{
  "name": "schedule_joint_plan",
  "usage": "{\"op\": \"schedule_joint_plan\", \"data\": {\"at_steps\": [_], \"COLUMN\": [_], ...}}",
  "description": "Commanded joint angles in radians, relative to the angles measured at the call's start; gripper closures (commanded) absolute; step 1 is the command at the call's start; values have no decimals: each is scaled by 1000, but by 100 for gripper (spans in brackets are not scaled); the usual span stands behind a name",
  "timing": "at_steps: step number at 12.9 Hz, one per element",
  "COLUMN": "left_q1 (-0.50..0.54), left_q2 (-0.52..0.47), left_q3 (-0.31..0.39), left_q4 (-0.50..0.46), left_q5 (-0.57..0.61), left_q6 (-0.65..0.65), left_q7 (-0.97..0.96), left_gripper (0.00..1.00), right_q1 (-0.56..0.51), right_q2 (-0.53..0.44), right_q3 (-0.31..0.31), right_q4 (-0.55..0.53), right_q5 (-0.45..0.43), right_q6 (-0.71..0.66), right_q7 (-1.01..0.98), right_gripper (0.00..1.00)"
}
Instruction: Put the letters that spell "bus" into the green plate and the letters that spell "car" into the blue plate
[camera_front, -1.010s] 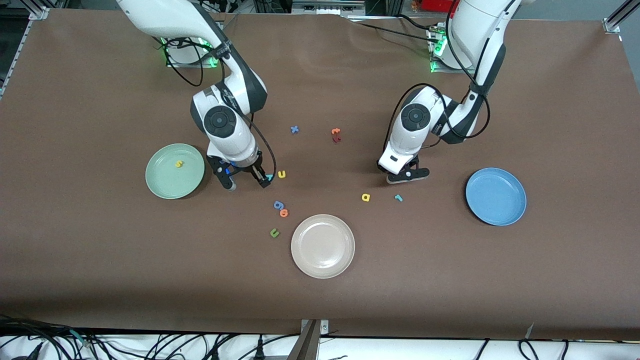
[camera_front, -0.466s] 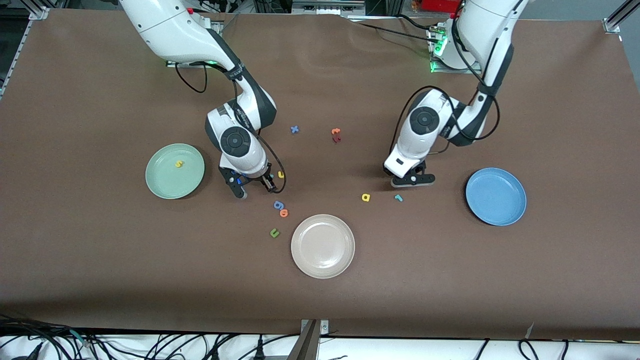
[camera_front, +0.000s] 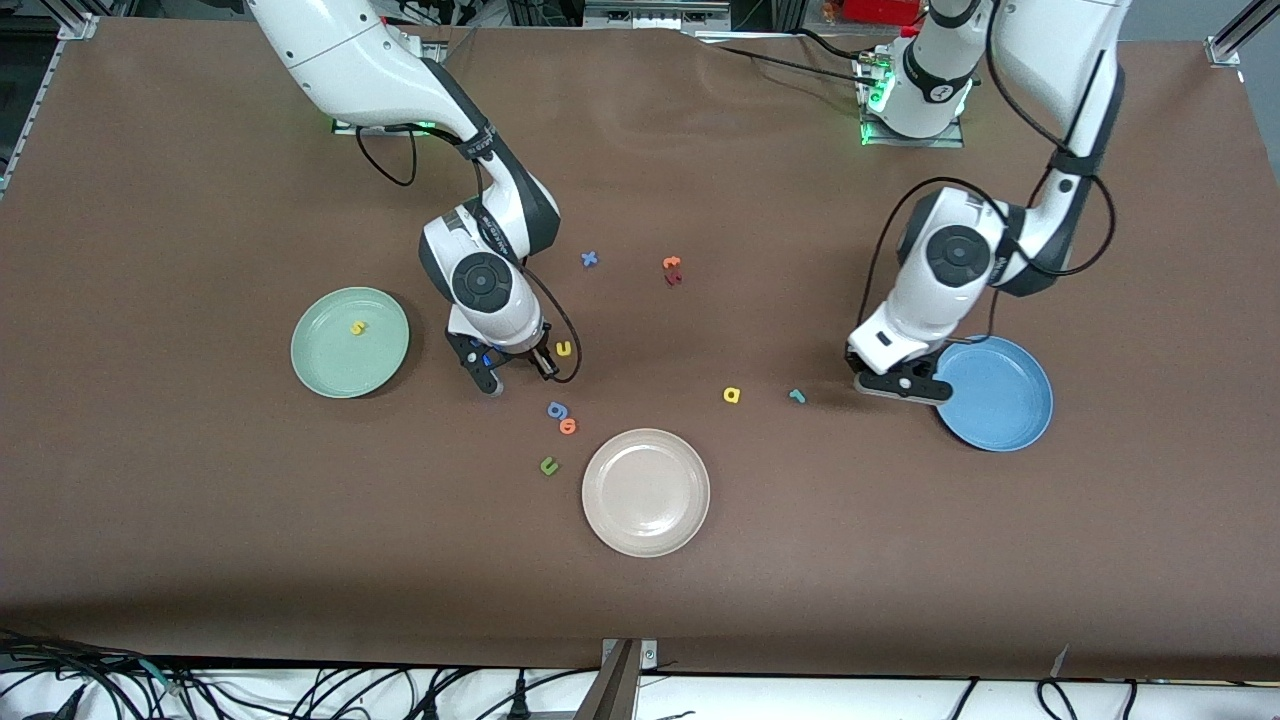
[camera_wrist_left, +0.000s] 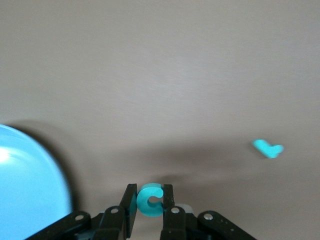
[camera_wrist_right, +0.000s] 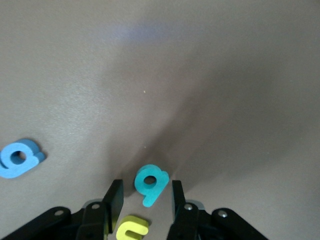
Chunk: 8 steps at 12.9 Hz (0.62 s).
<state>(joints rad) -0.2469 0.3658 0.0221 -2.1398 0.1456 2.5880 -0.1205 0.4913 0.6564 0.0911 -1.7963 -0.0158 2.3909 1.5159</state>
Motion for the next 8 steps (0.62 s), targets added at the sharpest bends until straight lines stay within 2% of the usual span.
{"op": "schedule_joint_plan", "data": {"at_steps": [1,3,4,5,8], "left_q1": [84,133,161,182,222], "left_q2": [-27,-34,-33,-30,-7], "left_q3": [-4,-4,-4,-4,-2], "left_q4": [-6,-6,-6,-8,-9], "left_q5": [17,17,17,17,20], "left_q6": [-19,-17,-16,-16,-16], "left_q7": [195,307,364,418,557], "left_gripper": [87,87,86,86,86], "right_q1": [7,7,7,4,-5], "right_q2": [20,20,19,12,-4], "right_q3": [-4,-5,-7,-7,-20], "right_q4": [26,26,28,41,130], "right_q5": [-1,-1,-13,-42,-96], "right_q6": [-15,-16,-27,-73,-278], "right_q7": [7,4,0,-3,-89], "right_gripper": [58,68,76,80,80]}}
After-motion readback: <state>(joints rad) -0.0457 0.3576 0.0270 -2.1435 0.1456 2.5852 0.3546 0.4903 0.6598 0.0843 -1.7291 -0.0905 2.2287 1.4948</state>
